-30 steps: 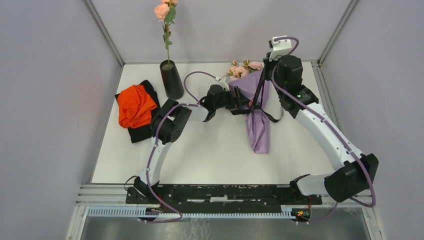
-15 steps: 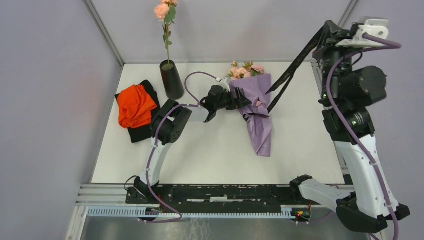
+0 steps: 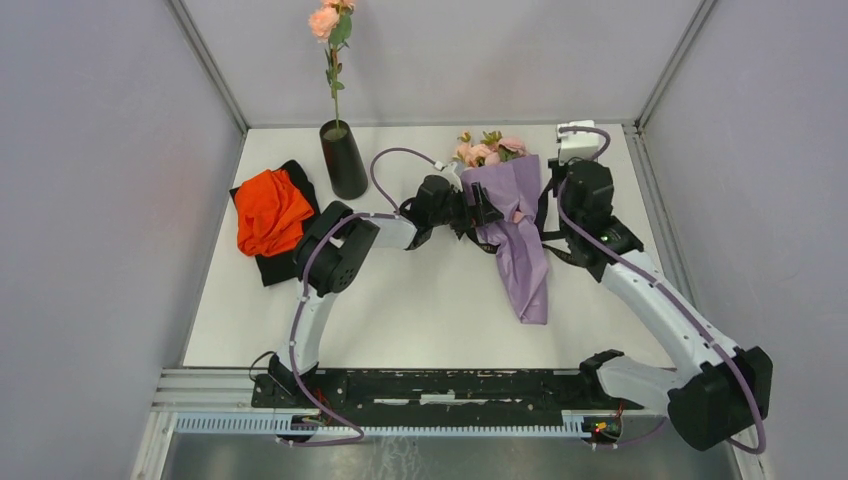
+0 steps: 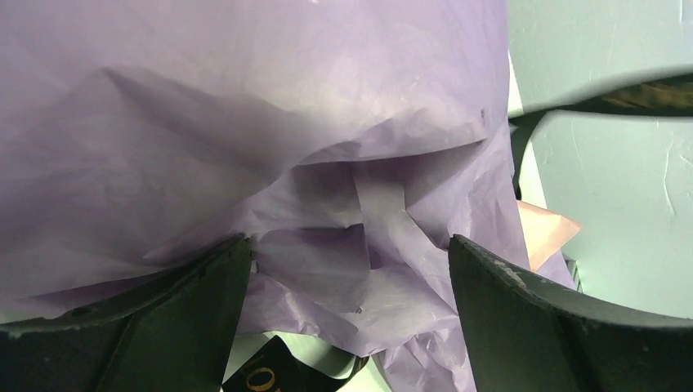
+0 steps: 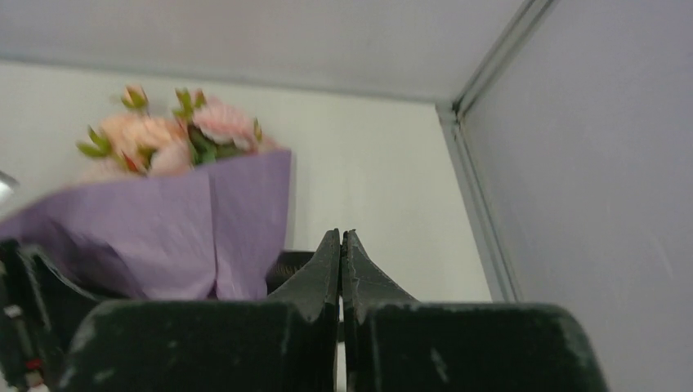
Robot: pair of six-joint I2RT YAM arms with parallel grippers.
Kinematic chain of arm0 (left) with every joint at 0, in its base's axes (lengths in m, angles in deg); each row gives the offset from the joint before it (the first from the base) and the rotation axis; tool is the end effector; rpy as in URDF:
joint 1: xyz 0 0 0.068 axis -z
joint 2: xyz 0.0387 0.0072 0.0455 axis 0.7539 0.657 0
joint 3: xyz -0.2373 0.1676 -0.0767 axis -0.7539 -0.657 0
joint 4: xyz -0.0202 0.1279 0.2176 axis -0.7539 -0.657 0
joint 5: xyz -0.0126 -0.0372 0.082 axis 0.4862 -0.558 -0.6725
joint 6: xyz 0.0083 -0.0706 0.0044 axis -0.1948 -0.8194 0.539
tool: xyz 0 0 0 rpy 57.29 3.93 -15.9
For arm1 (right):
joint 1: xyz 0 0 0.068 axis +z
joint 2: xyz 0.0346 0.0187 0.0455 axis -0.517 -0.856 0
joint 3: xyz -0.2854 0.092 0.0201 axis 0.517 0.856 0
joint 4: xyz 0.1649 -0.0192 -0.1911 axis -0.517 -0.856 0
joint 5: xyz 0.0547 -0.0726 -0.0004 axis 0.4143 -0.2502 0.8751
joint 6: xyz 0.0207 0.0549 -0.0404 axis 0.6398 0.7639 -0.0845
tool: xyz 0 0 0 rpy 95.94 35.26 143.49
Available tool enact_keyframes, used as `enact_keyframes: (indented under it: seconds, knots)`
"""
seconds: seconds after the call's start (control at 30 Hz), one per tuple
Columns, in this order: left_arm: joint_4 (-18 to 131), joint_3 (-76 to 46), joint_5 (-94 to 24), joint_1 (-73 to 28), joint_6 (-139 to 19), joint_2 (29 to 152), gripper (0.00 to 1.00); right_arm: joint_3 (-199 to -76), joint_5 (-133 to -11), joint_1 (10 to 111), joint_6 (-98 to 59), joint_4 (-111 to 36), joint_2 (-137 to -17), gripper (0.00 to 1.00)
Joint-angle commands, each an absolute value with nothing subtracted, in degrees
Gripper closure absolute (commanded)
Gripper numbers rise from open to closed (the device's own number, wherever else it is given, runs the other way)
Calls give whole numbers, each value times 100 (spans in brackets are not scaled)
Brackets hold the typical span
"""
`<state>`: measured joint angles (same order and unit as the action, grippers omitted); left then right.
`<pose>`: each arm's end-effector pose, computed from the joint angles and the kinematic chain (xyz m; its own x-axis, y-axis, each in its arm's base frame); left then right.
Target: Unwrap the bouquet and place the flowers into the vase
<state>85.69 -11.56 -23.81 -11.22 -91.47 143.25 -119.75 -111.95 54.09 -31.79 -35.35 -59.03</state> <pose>0.3936 -0.3289 0.1465 -0.7726 -0.2181 -0.5962 0.4022 0.5585 -0.7255 0.2432 0.0694 0.4047 -0.0728 -0.1234 -0.9897 0.1497 0.9797 -0.1332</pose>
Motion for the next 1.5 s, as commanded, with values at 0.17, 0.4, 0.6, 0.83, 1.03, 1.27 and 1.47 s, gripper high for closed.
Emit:
enact_keyframes:
  seconds: [0.17,0.4,0.6,0.83,1.03,1.27,1.47]
  knots:
    - [8009,-1270,-2466,-1086,-8795,13952,3,-10613,-11343,5099,-2491,-3124,-6300,100]
    - [8019,-1313,-2398,-1103,-8799,13857,2,-10327,-11080,4907,-2032,-3639,-7141,30]
    - [7805,-1319,-2251,-1068,-8624,13279,14,-10159,-10229,4944,-1927,-3318,-7751,21]
    - [7101,-1270,-2436,-873,-8137,12246,12,-10454,-9765,5137,-1866,-3150,-8537,21]
    - [6832,-1337,-2644,-852,-7939,11925,12,-10700,-9588,5472,-1827,-3100,-8803,21]
    - [7057,-1232,-2570,-849,-8145,12530,12,-10714,-10095,5481,-2037,-3541,-8356,21]
    - [7368,-917,-2493,-850,-8407,13385,11,-10476,-10316,5469,-2049,-3915,-7895,21]
